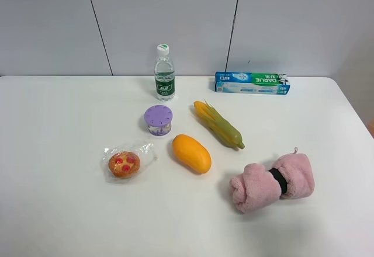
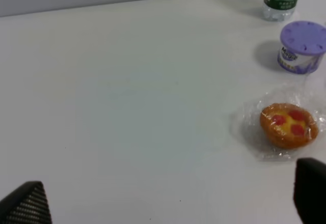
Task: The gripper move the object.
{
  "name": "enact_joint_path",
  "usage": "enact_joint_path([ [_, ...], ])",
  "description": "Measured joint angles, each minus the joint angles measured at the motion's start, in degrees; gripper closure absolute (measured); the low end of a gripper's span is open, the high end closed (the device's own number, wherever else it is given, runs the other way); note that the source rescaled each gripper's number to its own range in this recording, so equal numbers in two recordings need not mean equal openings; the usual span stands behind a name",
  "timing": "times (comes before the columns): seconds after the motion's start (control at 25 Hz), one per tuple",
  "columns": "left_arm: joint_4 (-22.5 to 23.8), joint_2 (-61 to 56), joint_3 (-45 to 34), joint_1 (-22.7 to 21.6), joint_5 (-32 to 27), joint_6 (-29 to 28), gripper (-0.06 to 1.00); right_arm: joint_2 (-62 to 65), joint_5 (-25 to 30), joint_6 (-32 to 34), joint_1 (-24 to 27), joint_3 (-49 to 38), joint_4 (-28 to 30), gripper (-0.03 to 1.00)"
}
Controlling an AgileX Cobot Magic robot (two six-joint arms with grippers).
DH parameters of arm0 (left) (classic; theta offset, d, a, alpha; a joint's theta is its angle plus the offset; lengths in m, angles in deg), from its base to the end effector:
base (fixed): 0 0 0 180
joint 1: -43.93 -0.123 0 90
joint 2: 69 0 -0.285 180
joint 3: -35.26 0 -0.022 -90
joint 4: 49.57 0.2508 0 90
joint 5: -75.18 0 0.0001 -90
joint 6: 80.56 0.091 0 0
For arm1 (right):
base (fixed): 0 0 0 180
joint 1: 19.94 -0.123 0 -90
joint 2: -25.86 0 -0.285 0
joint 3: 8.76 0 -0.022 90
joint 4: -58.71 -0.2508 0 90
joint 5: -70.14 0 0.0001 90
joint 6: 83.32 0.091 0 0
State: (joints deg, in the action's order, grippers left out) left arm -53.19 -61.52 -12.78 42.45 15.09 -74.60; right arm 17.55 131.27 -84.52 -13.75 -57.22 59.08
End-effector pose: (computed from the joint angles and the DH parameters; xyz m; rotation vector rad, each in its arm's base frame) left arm -0.0062 -0.0051 0.2809 0.0818 2.0145 0.0073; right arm -0.0039 -0.0001 0.2774 0.0899 2.0569 -0.0876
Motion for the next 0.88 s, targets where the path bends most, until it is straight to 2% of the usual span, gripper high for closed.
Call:
enact_joint_path([
  [0.88, 0.0, 0.0, 0.0, 0.0, 0.0, 0.0, -0.06, 0.64, 0.02, 0.0, 0.0, -0.08, 0.0, -0.03],
])
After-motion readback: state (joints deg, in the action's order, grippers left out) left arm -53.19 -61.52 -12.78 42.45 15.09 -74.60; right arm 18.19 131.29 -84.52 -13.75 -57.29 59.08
